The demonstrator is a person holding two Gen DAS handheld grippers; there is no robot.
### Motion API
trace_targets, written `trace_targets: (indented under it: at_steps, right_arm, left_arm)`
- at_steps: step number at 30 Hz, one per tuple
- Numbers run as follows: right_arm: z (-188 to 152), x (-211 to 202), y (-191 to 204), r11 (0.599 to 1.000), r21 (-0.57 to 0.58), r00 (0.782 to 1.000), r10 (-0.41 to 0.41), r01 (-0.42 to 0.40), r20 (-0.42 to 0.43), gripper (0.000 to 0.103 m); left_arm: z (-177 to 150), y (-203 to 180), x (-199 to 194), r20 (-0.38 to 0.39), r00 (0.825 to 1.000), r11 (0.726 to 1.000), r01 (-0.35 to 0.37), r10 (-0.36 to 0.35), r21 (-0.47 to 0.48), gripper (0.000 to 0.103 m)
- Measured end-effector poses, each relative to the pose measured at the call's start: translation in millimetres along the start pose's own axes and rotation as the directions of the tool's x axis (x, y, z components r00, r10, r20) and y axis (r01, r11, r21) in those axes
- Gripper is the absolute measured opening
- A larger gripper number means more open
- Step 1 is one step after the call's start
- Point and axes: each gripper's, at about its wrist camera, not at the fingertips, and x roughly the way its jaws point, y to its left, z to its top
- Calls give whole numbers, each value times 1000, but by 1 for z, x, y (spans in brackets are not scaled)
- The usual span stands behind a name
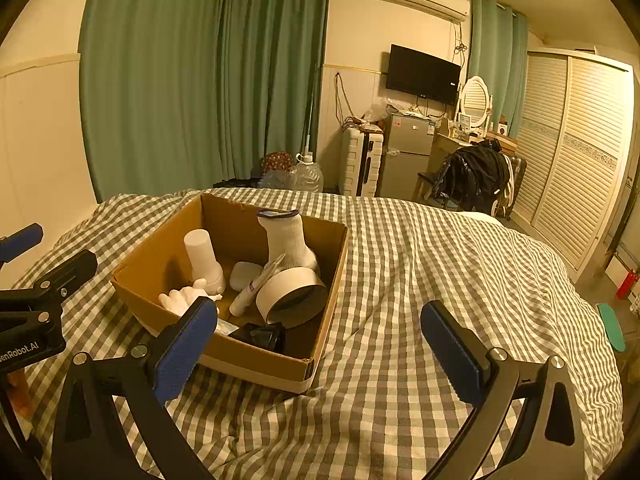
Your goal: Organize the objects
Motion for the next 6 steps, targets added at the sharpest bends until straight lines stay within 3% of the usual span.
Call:
trace_targets:
  at_steps: [6]
  right_arm:
    - [0, 0, 0, 1000, 1, 1000, 1, -1, 0, 102]
  left_arm:
    - [0, 3, -1, 8, 1000, 1000, -11, 11, -14, 103]
